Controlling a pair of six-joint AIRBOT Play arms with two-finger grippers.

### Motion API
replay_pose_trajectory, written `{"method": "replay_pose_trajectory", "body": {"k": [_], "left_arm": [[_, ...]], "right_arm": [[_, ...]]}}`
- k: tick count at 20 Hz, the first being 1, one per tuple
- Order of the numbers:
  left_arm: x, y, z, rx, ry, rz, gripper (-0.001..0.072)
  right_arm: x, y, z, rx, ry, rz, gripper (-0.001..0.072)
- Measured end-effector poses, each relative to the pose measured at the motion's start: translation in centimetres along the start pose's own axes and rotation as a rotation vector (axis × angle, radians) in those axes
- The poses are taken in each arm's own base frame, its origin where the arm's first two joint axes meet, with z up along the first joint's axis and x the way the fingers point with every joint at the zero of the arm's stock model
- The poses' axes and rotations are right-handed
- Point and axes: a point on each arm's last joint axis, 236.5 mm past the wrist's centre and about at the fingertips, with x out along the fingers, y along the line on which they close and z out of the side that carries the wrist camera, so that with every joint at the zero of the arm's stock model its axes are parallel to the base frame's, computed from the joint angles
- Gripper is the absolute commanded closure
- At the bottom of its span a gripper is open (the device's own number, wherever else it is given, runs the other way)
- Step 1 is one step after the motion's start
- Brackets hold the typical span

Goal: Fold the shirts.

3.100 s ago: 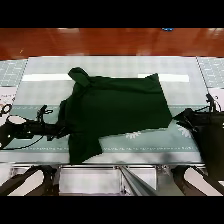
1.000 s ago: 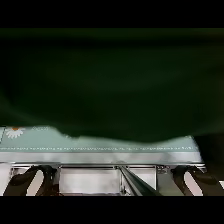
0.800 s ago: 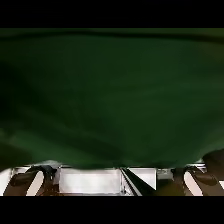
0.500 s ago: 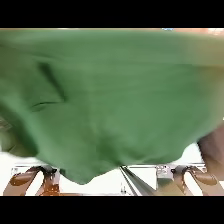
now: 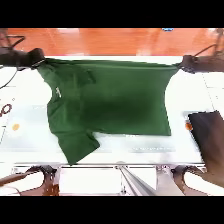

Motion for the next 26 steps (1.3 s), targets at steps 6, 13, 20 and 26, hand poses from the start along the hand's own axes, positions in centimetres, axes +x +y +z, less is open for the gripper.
{"method": "replay_pose_trajectory", "body": {"k": [6, 13, 20, 26], "left_arm": [[10.7, 0.9, 1.8, -0.121, 0.071, -0.027, 0.0686], [11.7, 1.1, -2.0, -0.094, 0.272, -0.064, 0.0686], [9.0, 2.8, -10.9, -0.029, 0.636, -0.093, 0.0685], [8.4, 3.7, -15.1, -0.064, 0.772, -0.086, 0.0685]], "right_arm": [[11.4, -3.3, 1.3, 0.098, 0.07, 0.033, 0.0693], [13.2, -3.4, -0.7, 0.124, 0.19, 0.079, 0.0693], [12.0, -5.1, -7.7, 0.108, 0.449, 0.057, 0.0693], [11.9, -5.2, -9.9, 0.122, 0.52, 0.062, 0.0692]]}}
